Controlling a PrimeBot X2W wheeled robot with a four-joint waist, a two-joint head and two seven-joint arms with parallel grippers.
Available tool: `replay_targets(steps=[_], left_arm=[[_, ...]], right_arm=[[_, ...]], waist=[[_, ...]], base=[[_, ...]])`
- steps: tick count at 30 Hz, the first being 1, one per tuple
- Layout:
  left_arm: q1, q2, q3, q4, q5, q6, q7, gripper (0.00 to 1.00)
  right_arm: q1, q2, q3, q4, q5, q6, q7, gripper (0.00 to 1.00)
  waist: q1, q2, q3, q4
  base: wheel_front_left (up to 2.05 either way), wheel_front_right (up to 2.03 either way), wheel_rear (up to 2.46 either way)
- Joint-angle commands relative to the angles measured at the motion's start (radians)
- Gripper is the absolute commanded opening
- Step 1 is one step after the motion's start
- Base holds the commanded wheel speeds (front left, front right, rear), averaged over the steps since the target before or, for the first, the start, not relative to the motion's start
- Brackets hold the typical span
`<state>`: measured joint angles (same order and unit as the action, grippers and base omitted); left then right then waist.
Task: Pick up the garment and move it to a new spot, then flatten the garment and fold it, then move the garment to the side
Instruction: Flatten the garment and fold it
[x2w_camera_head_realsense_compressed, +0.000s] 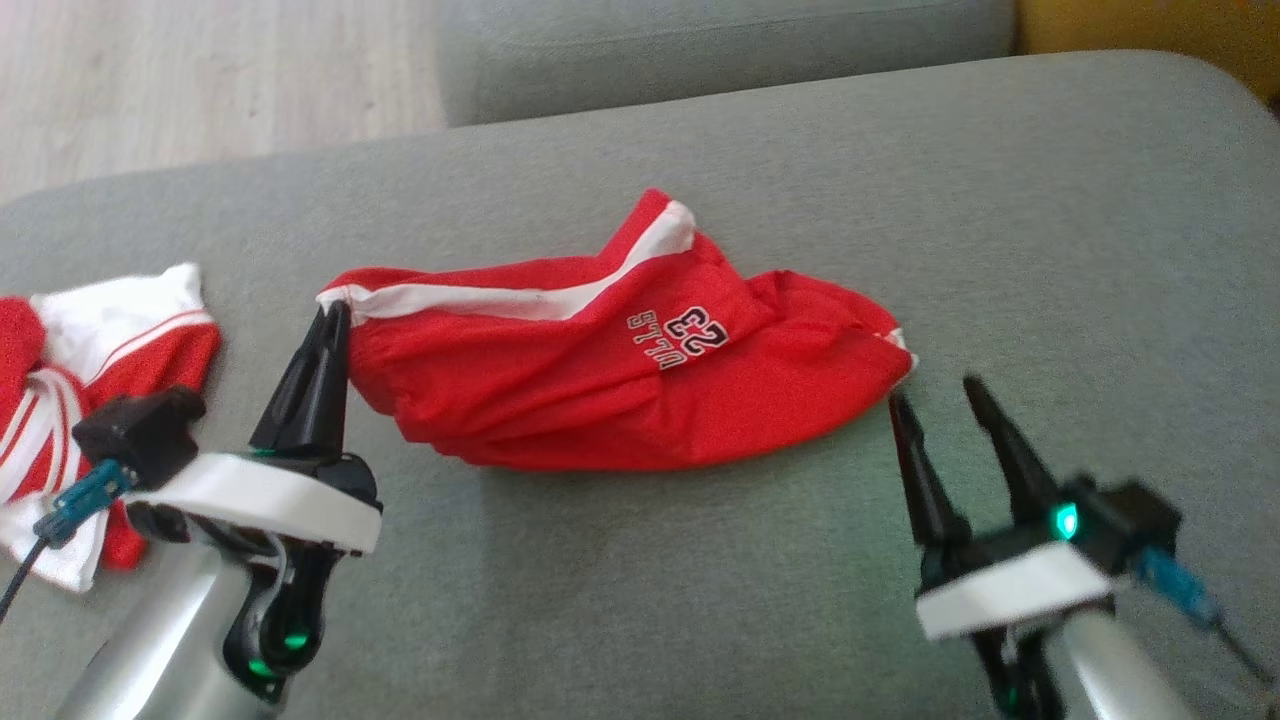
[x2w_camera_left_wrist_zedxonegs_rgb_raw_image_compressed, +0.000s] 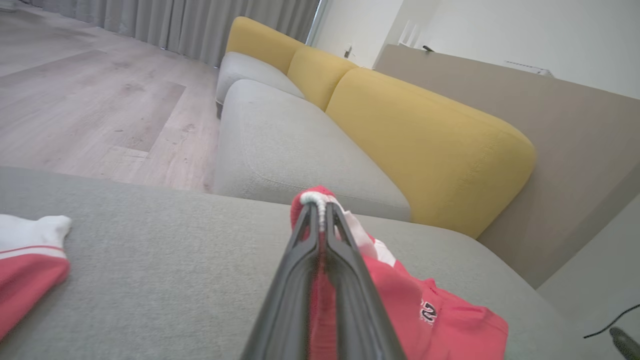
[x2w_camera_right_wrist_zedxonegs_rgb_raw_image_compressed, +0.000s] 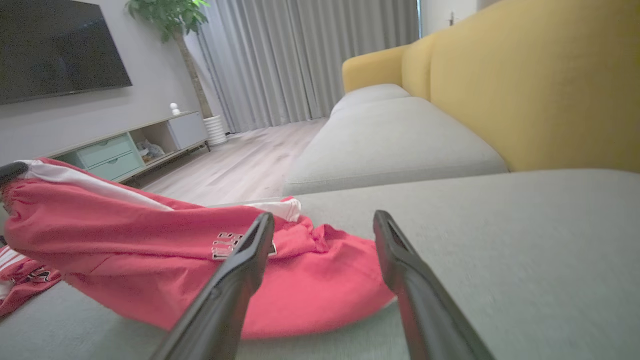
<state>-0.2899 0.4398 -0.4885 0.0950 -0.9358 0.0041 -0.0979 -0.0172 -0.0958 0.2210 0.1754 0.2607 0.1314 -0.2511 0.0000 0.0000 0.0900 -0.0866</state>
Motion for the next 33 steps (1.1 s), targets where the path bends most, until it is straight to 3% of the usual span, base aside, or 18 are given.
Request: replay_targets(steps=[1,4,5,7,15,18,22,33], left_arm=[[-0.052,0.035,0.048,-0.021,0.01,0.01,-0.011,0.0],[-0.064,0.016,0.033,-0.009,0.018,0.008,-0.017,0.0],[-0.083,0.001,0.016,-0.002,0.029,0.001,-0.017,0.0],[-0.106,-0.017,0.002,0.009,0.035,-0.009,-0.019,0.0],[-0.193,-0.093,-0.048,0.074,0.058,-0.054,-0.044,0.0],[-0.215,-0.114,-0.062,0.098,0.061,-0.07,-0.055,0.0],[-0.23,-0.13,-0.073,0.119,0.06,-0.083,-0.064,0.0],[-0.263,-0.18,-0.104,0.172,0.065,-0.108,-0.104,0.0]], right_arm=[[-0.093,-0.034,0.038,-0.017,0.022,-0.001,-0.011,1.0],[-0.199,-0.099,0.126,0.044,0.091,-0.001,-0.011,1.0],[-0.277,-0.142,0.196,0.11,0.191,-0.001,-0.011,1.0],[-0.37,-0.203,0.283,0.175,0.287,-0.001,-0.005,1.0],[-0.678,-0.376,0.547,0.335,0.631,-0.001,0.176,1.0],[-0.74,-0.403,0.603,0.369,0.754,-0.001,0.235,1.0],[-0.789,-0.424,0.653,0.404,0.823,-0.001,0.267,1.0],[-0.917,-0.441,0.831,0.54,0.858,-0.001,0.221,1.0]], waist=[[0.0,0.0,0.022,0.031],[0.0,0.0,0.054,0.074],[0.0,0.0,0.077,0.104],[0.0,0.0,0.102,0.134],[0.0,0.0,0.182,0.233],[0.0,0.0,0.2,0.262],[0.0,0.0,0.215,0.285],[0.0,0.0,0.268,0.346]], base=[[0.0,0.0,0.0],[0.0,0.0,0.0],[0.0,0.0,0.0],[0.0,0.0,0.0],[0.0,0.0,0.0],[0.0,0.0,0.0],[0.0,0.0,0.0],[0.0,0.0,0.0]])
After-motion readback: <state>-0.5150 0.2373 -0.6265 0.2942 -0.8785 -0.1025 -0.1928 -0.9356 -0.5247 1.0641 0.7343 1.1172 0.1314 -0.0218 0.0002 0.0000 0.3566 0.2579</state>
